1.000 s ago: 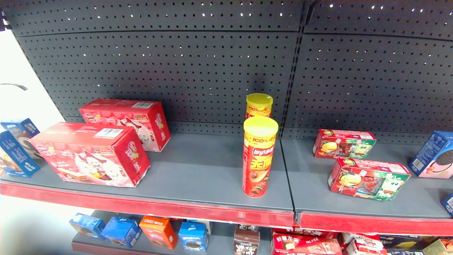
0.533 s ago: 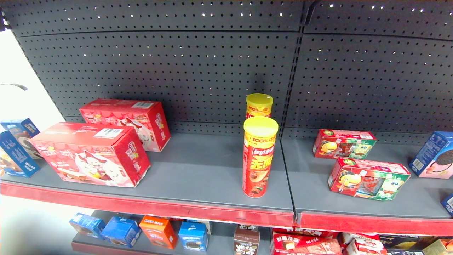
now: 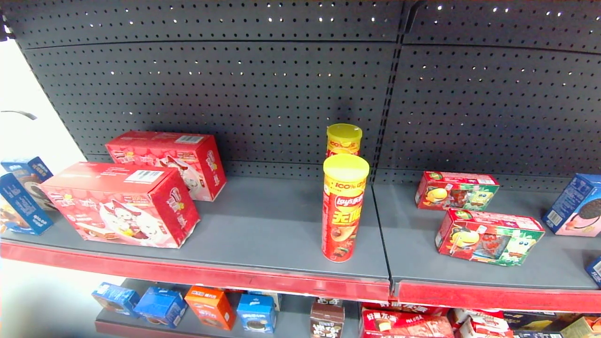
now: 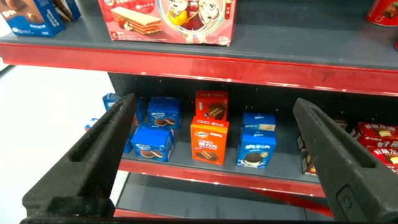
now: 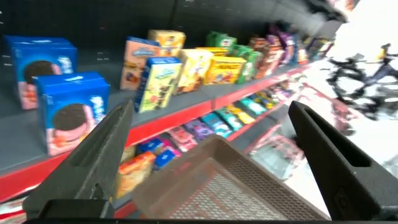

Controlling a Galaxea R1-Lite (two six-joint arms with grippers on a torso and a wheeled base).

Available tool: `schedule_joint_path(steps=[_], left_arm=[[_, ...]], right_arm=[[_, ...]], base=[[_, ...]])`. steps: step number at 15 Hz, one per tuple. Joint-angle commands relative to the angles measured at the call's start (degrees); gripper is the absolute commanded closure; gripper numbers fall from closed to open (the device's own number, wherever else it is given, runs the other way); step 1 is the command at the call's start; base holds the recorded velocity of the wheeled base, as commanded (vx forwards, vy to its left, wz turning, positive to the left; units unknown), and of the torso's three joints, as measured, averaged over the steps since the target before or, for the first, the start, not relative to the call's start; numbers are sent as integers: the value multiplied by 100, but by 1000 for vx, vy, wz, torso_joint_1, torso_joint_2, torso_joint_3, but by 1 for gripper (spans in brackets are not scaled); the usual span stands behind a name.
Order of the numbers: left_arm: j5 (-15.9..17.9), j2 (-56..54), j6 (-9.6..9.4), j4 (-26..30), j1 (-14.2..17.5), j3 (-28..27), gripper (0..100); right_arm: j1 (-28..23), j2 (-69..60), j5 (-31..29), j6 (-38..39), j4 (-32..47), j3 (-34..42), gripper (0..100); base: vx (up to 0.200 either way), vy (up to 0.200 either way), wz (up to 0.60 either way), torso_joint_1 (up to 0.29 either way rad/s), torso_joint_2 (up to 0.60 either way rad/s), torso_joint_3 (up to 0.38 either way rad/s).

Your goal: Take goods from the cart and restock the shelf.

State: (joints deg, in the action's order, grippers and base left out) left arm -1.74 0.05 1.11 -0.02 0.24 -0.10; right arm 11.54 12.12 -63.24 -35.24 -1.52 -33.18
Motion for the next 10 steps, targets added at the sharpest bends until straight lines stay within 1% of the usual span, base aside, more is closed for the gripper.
schedule_joint_path(steps=[1,2,3,4,6,7,9,10], left_arm=[[-1,21,3,-6,2,1,0],[-1,21,3,-6,2,1,0],[-1,21,3,-6,2,1,0],[-1,21,3,2,2,1,0],[-1,21,3,-6,2,1,0],[-1,21,3,2,2,1,0],[-1,21,3,2,2,1,0],[-1,21,3,2,2,1,0]], right_arm=[[-328,-192,111,-53,-15,14,0],[-205,-315,111,-62,-6,14,0],[102,-447,111,-53,21,75,0],[612,-667,93,-97,47,189,0],[946,-966,93,-299,38,400,0],[753,-878,111,-308,3,348,0],[621,-755,111,-378,-15,225,0],[225,-667,225,-352,-32,145,0]], base=[[0,0,0,0,0,0],[0,0,0,0,0,0],[0,0,0,0,0,0],[0,0,0,0,0,0],[0,0,0,0,0,0],[0,0,0,0,0,0],[0,0,0,0,0,0],[0,0,0,0,0,0]])
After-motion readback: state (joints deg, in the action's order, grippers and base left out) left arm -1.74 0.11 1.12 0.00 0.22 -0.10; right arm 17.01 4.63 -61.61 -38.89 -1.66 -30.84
